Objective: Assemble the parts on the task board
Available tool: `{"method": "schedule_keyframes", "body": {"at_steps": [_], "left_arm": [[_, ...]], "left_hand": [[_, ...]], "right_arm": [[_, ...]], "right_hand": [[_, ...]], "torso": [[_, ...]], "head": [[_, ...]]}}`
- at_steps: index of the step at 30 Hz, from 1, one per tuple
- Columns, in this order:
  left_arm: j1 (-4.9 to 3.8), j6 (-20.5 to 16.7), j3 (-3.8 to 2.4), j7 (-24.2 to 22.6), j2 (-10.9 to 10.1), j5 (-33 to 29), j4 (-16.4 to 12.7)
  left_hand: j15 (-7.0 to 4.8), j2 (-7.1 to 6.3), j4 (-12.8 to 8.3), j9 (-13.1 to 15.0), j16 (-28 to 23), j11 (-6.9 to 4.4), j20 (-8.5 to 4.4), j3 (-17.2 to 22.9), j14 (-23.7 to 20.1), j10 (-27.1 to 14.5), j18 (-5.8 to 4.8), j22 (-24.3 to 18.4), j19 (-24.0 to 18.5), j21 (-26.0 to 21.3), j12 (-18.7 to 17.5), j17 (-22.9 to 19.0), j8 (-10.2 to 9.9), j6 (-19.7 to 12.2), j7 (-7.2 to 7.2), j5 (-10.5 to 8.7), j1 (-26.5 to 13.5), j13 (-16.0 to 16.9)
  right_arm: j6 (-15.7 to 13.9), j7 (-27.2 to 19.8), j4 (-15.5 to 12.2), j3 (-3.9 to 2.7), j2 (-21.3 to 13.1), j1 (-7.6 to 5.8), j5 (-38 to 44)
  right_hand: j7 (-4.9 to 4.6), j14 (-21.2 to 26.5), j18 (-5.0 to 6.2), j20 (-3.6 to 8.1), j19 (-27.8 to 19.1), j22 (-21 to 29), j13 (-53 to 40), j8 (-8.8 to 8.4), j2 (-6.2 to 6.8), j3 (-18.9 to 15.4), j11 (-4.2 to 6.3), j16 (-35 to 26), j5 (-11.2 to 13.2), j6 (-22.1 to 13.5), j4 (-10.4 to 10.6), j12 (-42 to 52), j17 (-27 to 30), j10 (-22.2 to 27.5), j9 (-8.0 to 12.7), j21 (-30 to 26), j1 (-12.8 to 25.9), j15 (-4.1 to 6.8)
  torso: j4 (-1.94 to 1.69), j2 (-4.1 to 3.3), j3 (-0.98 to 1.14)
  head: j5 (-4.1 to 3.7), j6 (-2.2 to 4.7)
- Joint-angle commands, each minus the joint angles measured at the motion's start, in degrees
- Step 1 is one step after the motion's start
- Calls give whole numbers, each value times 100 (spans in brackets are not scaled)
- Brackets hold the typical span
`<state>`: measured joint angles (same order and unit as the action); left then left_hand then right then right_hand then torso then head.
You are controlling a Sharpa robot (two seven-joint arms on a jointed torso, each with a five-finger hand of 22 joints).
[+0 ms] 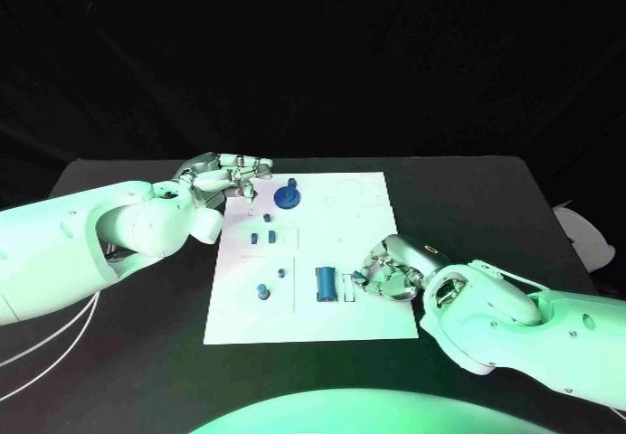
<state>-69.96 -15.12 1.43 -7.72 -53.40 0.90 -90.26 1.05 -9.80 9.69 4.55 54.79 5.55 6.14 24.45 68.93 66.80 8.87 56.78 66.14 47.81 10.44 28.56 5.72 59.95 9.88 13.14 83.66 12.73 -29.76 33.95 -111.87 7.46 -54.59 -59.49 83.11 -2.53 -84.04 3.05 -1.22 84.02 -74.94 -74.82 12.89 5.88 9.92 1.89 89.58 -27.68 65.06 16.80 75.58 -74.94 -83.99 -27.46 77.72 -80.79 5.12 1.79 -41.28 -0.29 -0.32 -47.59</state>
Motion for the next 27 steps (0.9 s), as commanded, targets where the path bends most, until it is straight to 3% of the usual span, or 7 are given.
{"method": "schedule_keyframes", "body": {"at_steps": [1, 8, 27], "left_arm": [[-3, 98, -3, -20, 16, -12, -17], [-3, 106, -3, -13, 16, -12, -26], [-4, 127, -3, 16, 5, -12, -36]], "left_hand": [[2, 10, -6, -7, -34, -3, 8, -1, -30, -20, 48, -10, -37, -31, 23, -9, 0, -34, 17, -2, -30, -5], [2, 10, -6, -7, -34, -3, 8, -1, -30, -20, 48, -10, -37, -31, 23, -9, 0, -34, 17, -2, -30, -5], [3, 13, -8, -7, -35, -1, 8, 0, -32, -22, 48, -12, -37, -36, 27, -10, 1, -35, 18, -2, -29, -5]], "right_arm": [[26, 22, 42, 0, 65, 0, -499], [319, 23, 169, 3, 210, 17, -673], [390, 37, 309, 2, 378, 30, -714]], "right_hand": [[84, -589, -92, 29, 278, -1227, -654, 105, 17, 35, 48, 27, -54, 131, -33, 48, -1478, -158, -176, 35, 208, 43], [103, -595, -97, 37, 287, -1234, -690, 133, 11, -14, 62, 40, -62, 183, -28, 101, -1504, -184, -208, 66, 459, 53], [157, -596, -111, 67, 310, -1252, -867, 228, -78, -189, 107, 42, -62, 311, -21, 373, -1506, -290, -288, 151, 961, 89]], "torso": [[4, -3, 6], [3, -5, 7], [1, 1, 4]], "head": [[-9, 1], [-12, -14], [-2, -35]]}}
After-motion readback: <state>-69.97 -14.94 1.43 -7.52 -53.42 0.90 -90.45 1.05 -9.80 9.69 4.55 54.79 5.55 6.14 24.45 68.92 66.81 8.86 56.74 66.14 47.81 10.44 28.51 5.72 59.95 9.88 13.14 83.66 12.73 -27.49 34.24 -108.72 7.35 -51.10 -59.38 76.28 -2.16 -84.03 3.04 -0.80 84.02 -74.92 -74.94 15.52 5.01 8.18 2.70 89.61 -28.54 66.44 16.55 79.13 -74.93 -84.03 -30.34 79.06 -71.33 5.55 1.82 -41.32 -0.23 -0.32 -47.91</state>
